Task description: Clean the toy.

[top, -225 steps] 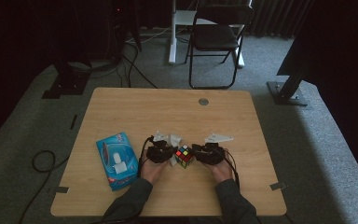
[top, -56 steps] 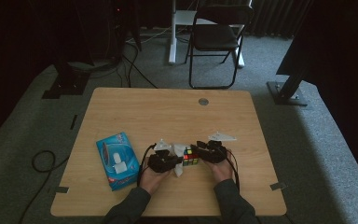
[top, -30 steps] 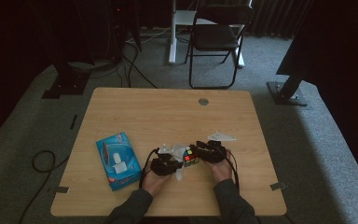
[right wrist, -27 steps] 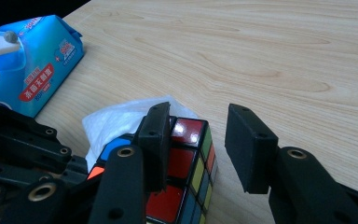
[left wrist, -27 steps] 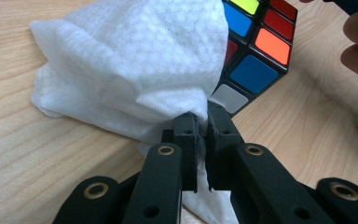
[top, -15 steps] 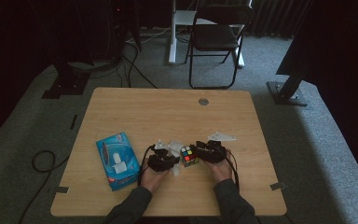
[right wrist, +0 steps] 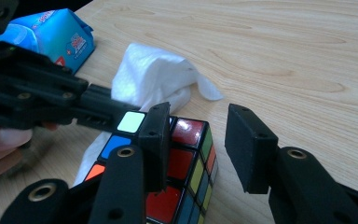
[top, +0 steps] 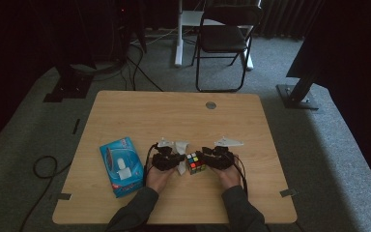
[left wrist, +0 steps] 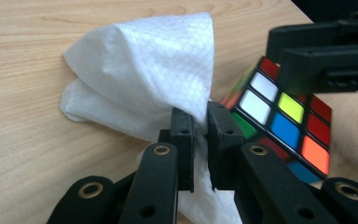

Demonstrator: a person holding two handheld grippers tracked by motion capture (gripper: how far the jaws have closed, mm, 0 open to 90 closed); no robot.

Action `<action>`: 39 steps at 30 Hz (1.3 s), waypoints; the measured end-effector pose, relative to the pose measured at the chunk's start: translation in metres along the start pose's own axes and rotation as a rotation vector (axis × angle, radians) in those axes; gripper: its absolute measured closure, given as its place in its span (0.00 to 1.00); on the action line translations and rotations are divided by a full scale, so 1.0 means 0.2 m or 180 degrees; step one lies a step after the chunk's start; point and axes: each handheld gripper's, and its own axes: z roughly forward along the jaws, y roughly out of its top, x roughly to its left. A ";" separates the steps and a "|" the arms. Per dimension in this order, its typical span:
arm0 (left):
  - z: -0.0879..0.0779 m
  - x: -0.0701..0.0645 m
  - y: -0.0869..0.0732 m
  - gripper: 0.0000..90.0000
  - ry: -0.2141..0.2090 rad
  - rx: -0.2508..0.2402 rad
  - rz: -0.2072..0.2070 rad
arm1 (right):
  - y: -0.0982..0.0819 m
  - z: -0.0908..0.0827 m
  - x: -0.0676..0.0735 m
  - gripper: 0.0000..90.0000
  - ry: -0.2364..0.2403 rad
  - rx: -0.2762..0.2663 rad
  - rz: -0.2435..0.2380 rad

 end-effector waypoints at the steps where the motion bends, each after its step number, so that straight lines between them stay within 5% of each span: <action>1: 0.00 0.00 0.00 0.91 -0.0006 -0.0002 0.0000 | 0.00 0.00 0.00 0.67 0.0007 0.0001 -0.0009; 13: 0.01 0.00 0.00 0.93 -0.0009 0.0058 0.0100 | 0.00 0.00 0.00 0.63 -0.0016 0.0005 -0.0027; 26: 0.01 -0.11 -0.05 0.94 -0.0219 0.0115 0.0301 | 0.01 0.00 0.00 0.60 -0.0167 -0.0017 0.0045; 31: 0.01 -0.12 -0.05 0.94 -0.0247 0.0104 0.0254 | 0.01 0.00 0.00 0.59 -0.0201 -0.0007 0.0048; 39: 0.01 -0.13 -0.06 0.92 -0.0255 0.0073 0.0300 | 0.02 0.00 0.02 0.49 -0.0422 0.0046 -0.0045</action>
